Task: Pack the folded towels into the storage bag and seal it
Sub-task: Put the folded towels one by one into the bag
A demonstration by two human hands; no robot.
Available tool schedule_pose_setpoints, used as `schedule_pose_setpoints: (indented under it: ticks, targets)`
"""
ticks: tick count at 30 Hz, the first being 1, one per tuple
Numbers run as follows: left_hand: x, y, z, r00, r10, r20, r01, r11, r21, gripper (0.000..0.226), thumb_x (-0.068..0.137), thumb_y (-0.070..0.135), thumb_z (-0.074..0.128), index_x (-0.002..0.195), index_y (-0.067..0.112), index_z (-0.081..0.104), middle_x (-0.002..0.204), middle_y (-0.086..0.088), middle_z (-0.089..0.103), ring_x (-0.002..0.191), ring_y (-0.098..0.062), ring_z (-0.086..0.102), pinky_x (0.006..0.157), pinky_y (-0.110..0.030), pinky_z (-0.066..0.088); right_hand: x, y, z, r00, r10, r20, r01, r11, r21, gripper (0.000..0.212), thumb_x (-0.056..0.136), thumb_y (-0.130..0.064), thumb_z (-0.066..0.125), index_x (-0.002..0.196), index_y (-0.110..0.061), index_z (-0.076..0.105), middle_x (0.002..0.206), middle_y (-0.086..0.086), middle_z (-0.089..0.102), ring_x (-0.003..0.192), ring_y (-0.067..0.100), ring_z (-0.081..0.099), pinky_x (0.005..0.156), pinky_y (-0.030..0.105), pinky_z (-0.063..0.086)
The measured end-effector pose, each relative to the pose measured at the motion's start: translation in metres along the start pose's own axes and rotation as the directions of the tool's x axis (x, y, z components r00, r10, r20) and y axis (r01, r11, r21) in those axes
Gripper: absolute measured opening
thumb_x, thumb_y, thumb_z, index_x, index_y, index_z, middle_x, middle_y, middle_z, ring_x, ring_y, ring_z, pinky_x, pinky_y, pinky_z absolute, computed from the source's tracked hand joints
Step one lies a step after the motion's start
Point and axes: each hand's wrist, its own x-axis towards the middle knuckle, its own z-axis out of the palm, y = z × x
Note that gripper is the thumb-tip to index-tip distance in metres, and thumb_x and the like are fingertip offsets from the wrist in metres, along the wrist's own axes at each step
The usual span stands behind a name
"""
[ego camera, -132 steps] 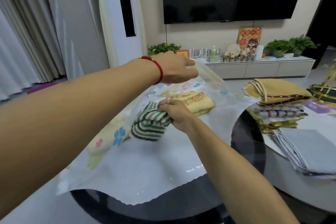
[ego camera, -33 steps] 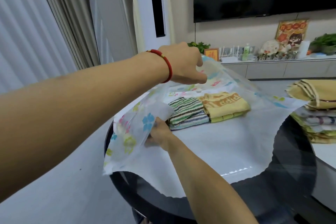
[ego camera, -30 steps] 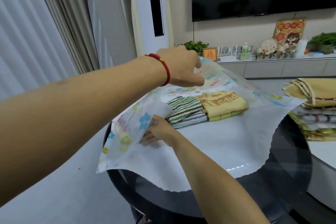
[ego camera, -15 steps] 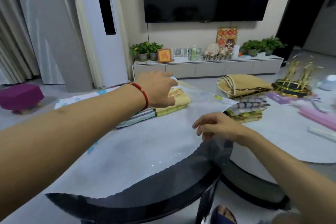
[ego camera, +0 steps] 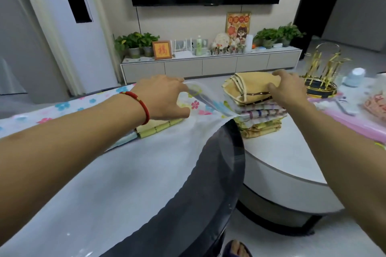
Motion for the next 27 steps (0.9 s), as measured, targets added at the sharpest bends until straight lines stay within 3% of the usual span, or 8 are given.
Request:
schedule_pose_setpoints:
  ticks: [3, 6, 11, 13, 15, 18, 22, 27]
  targets:
    - [0.009, -0.004, 0.009, 1.0, -0.026, -0.015, 0.025, 0.999, -0.047, 0.068, 0.077, 0.071, 0.051, 0.137, 0.038, 0.05, 0.137, 0.006, 0.058, 0.114, -0.024, 0.056, 0.068, -0.03, 0.037, 0.03, 0.0, 0.012, 0.986, 0.103, 0.134, -0.096, 0.994, -0.055, 0.053, 0.102, -0.051, 0.05, 0.151, -0.032, 0.044, 0.146, 0.024, 0.047, 0.129, 0.048, 0.049, 0.108, 0.055, 0.044]
    - [0.012, -0.008, 0.013, 0.999, -0.028, -0.027, 0.026, 0.997, -0.078, 0.07, 0.076, 0.071, 0.053, 0.138, 0.04, 0.049, 0.136, 0.008, 0.059, 0.114, -0.024, 0.056, 0.068, -0.031, 0.036, 0.048, 0.0, 0.017, 0.978, 0.132, 0.159, -0.129, 0.991, -0.027, 0.05, 0.099, -0.049, 0.057, 0.145, -0.033, 0.052, 0.139, 0.021, 0.057, 0.124, 0.044, 0.055, 0.104, 0.054, 0.048]
    - [0.01, -0.012, 0.013, 0.999, -0.024, -0.037, 0.02, 0.993, -0.112, 0.071, 0.075, 0.068, 0.059, 0.138, 0.037, 0.05, 0.135, 0.006, 0.06, 0.114, -0.024, 0.056, 0.068, -0.03, 0.034, 0.058, -0.02, -0.001, 0.98, 0.081, 0.183, -0.093, 0.994, 0.06, 0.045, 0.086, -0.064, 0.068, 0.114, -0.028, 0.064, 0.098, 0.005, 0.066, 0.102, 0.032, 0.059, 0.091, 0.04, 0.051]
    - [0.008, -0.013, 0.009, 0.999, -0.035, -0.014, 0.033, 0.991, -0.132, 0.071, 0.074, 0.068, 0.06, 0.137, 0.037, 0.051, 0.135, 0.007, 0.059, 0.115, -0.023, 0.056, 0.07, -0.03, 0.034, 0.052, -0.028, -0.015, 0.977, 0.047, 0.209, -0.075, 0.989, 0.13, 0.037, 0.086, -0.056, 0.073, 0.109, -0.028, 0.064, 0.091, 0.003, 0.062, 0.088, 0.025, 0.057, 0.083, 0.036, 0.05]
    - [0.004, -0.014, 0.003, 0.999, -0.04, 0.021, 0.042, 0.991, -0.128, 0.07, 0.074, 0.069, 0.059, 0.135, 0.037, 0.052, 0.136, 0.008, 0.058, 0.116, -0.023, 0.054, 0.071, -0.031, 0.036, 0.041, -0.031, -0.032, 0.973, -0.02, 0.232, -0.029, 0.979, 0.204, 0.019, 0.095, -0.028, 0.067, 0.114, -0.024, 0.067, 0.1, 0.009, 0.065, 0.074, 0.019, 0.056, 0.068, 0.031, 0.048]
    - [-0.005, -0.015, -0.01, 0.998, -0.045, 0.053, 0.051, 0.993, -0.106, 0.065, 0.074, 0.067, 0.059, 0.132, 0.036, 0.054, 0.137, 0.007, 0.057, 0.114, -0.023, 0.055, 0.07, -0.032, 0.041, 0.009, -0.035, -0.067, 0.967, -0.091, 0.239, 0.008, 0.945, 0.328, 0.032, 0.097, 0.001, 0.058, 0.118, -0.018, 0.072, 0.105, 0.013, 0.066, 0.07, 0.016, 0.061, 0.047, 0.018, 0.051]
    - [-0.021, -0.012, -0.028, 0.993, -0.082, 0.083, 0.091, 0.99, -0.109, 0.067, 0.077, 0.056, 0.065, 0.138, 0.035, 0.05, 0.131, -0.001, 0.06, 0.113, -0.026, 0.055, 0.069, -0.031, 0.037, -0.051, -0.042, -0.127, 0.967, -0.12, 0.227, -0.031, 0.822, 0.568, 0.029, 0.092, 0.0, 0.07, 0.114, -0.019, 0.075, 0.101, 0.016, 0.071, 0.058, 0.013, 0.072, 0.048, 0.021, 0.058]
    - [-0.047, -0.021, -0.039, 0.956, -0.136, 0.261, 0.164, 0.982, -0.089, 0.072, 0.081, 0.042, 0.07, 0.146, 0.035, 0.04, 0.132, -0.003, 0.058, 0.116, -0.027, 0.054, 0.079, -0.035, 0.045, -0.136, -0.054, -0.184, 0.881, -0.318, 0.351, -0.055, 0.668, 0.742, 0.027, 0.084, -0.012, 0.08, 0.109, -0.022, 0.079, 0.098, 0.013, 0.074, 0.068, 0.018, 0.074, 0.054, 0.028, 0.061]
